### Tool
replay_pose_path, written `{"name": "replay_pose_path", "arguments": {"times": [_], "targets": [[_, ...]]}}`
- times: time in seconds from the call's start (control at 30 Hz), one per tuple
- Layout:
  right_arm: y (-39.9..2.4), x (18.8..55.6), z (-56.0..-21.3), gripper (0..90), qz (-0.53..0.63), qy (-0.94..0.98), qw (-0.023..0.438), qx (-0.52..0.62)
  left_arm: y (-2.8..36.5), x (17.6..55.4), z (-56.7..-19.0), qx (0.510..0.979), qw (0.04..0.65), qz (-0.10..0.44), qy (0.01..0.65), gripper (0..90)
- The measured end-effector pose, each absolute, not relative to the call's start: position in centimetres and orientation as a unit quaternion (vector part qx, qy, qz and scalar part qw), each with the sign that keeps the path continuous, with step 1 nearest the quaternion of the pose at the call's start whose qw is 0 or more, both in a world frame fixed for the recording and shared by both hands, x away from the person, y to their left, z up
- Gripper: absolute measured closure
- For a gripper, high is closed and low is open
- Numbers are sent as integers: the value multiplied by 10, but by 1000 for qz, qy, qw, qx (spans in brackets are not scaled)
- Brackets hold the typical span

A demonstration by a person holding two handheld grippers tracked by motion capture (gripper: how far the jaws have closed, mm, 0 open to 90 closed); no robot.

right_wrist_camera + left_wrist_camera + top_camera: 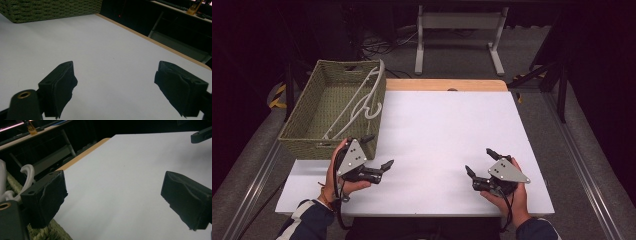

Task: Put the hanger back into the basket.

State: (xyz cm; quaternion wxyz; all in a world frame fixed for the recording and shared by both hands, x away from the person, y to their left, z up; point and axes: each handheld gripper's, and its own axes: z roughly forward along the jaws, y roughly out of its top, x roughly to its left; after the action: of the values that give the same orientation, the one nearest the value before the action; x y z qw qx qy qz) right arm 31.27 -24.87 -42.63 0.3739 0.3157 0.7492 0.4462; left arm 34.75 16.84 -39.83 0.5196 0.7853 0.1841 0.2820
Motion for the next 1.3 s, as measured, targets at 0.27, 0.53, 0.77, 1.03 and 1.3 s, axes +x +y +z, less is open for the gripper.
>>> {"name": "replay_pose_path", "arguments": {"times": [0.27, 0.53, 0.77, 1.03, 1.3], "targets": [[-249, 311, -427, 157, 447, 750, 372, 316, 179, 345, -412, 792, 508, 275, 196, 66], [-250, 311, -428, 157, 447, 750, 370, 317, 185, 344, -431, 797, 495, 272, 215, 77], [-251, 313, -431, 156, 445, 751, 368, 319, 193, 343, -441, 793, 498, 263, 233, 79], [-250, 312, -434, 146, 439, 760, 366, 311, 203, 336, -448, 787, 506, 256, 242, 67], [-251, 311, -438, 119, 435, 766, 359, 309, 204, 332, -445, 783, 509, 265, 240, 35]]}}
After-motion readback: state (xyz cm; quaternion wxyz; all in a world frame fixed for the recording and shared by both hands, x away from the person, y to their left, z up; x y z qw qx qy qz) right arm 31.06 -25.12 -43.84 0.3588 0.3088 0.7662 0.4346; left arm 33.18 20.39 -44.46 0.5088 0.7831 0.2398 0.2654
